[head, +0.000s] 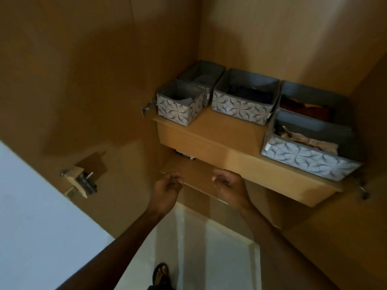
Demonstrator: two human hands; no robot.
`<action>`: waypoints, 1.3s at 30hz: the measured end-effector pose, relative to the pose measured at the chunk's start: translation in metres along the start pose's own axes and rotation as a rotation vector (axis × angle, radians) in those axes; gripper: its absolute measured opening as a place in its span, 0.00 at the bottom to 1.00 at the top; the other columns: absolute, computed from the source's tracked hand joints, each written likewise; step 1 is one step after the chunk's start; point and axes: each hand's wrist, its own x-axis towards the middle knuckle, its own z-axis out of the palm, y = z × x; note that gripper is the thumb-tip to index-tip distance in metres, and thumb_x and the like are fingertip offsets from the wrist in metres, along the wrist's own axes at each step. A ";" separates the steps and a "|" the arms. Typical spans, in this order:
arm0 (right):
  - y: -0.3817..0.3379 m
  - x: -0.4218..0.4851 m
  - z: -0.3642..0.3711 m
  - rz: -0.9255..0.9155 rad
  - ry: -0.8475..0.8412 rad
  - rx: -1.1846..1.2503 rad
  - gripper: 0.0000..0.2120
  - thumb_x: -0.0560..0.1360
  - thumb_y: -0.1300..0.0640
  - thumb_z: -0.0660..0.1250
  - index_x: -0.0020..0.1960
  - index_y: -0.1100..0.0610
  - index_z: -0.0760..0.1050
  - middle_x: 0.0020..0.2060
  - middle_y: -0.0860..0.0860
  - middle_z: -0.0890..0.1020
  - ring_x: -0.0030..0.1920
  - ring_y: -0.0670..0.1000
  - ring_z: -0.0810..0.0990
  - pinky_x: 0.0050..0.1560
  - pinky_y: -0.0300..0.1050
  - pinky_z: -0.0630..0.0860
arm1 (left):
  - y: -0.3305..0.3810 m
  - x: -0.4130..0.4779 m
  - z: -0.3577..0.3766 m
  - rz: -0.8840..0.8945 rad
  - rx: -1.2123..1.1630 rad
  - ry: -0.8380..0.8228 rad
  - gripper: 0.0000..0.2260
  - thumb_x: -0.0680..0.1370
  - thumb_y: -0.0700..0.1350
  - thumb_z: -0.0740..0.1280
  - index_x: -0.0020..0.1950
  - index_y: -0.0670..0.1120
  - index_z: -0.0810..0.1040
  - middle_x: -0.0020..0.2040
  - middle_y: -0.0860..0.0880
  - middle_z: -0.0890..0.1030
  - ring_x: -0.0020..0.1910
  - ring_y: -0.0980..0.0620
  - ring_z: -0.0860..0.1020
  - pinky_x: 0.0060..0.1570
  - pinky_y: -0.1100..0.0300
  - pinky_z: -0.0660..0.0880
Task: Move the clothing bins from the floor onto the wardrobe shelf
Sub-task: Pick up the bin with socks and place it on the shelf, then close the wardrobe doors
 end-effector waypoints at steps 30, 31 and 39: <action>-0.008 -0.388 -0.134 -0.155 -0.047 0.028 0.13 0.75 0.54 0.69 0.60 0.50 0.79 0.47 0.49 0.84 0.48 0.47 0.83 0.55 0.47 0.80 | 0.017 -0.393 0.059 0.192 0.014 0.110 0.11 0.77 0.39 0.68 0.59 0.47 0.80 0.50 0.48 0.84 0.52 0.49 0.82 0.55 0.53 0.78; -0.003 -0.397 -0.154 -0.162 -0.022 0.016 0.13 0.75 0.54 0.69 0.60 0.49 0.80 0.48 0.49 0.85 0.48 0.47 0.83 0.55 0.47 0.80 | 0.023 -0.399 0.078 0.201 0.008 0.082 0.11 0.77 0.40 0.68 0.59 0.48 0.80 0.50 0.49 0.84 0.52 0.50 0.82 0.55 0.54 0.78; 0.039 -0.452 -0.302 -0.220 0.248 -0.016 0.06 0.76 0.56 0.69 0.50 0.48 0.82 0.44 0.46 0.85 0.40 0.41 0.83 0.42 0.35 0.79 | 0.067 -0.430 0.226 0.330 0.006 -0.140 0.11 0.78 0.40 0.67 0.60 0.47 0.78 0.51 0.51 0.82 0.51 0.54 0.80 0.46 0.66 0.75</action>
